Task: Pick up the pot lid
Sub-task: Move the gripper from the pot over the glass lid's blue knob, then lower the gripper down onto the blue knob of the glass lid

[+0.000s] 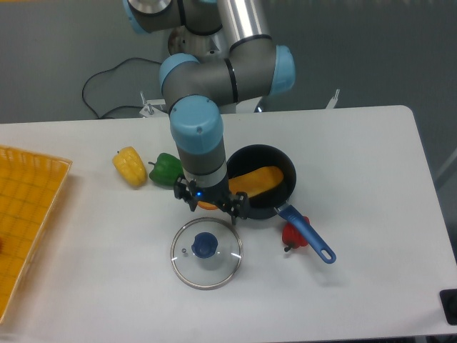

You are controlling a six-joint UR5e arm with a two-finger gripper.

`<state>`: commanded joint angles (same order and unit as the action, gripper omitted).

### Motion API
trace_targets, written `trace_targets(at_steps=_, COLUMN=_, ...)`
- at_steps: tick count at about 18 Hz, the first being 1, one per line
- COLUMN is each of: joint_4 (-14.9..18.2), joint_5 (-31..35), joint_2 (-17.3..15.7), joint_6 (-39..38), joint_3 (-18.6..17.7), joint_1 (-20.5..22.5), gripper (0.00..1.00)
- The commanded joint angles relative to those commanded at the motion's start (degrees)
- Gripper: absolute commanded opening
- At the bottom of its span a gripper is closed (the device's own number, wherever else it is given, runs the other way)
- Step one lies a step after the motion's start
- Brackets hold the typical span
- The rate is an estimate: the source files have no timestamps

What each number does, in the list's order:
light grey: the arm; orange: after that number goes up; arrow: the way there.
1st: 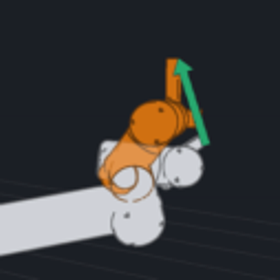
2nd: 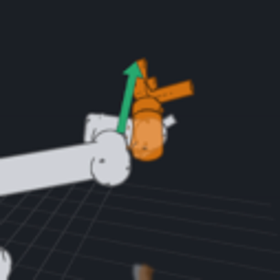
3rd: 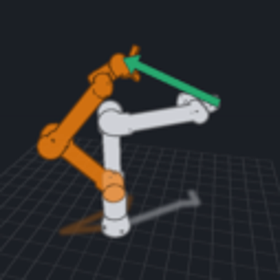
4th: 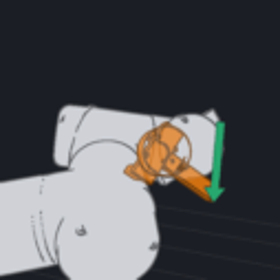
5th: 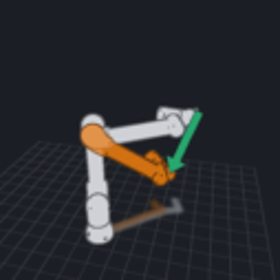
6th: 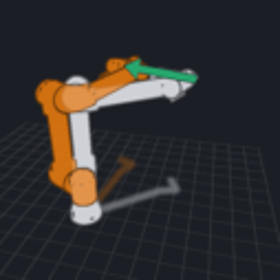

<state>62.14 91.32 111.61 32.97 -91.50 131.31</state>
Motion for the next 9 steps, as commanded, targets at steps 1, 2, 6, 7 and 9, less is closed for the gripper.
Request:
trace_targets(at_steps=1, joint_4=0.0, joint_5=0.0, joint_2=0.44, joint_6=-0.71, joint_3=0.18, joint_1=-0.09, gripper=1.0)
trace_targets(at_steps=2, joint_4=0.0, joint_5=0.0, joint_2=0.97, joint_6=-1.06, joint_3=0.35, joint_1=-0.35, gripper=1.0)
trace_targets(at_steps=6, joint_4=-0.09, joint_5=0.0, joint_2=3.16, joint_6=-1.06, joint_3=0.79, joint_1=-1.49, gripper=1.0)
trace_targets(at_steps=7, joint_4=-0.09, joint_5=-0.09, joint_2=3.52, joint_6=-0.98, joint_3=0.88, joint_1=-1.67, gripper=1.0)
trace_targets(at_steps=9, joint_4=-0.09, joint_5=-0.09, joint_2=4.31, joint_6=-0.89, joint_3=0.88, joint_1=-1.76, gripper=1.0)
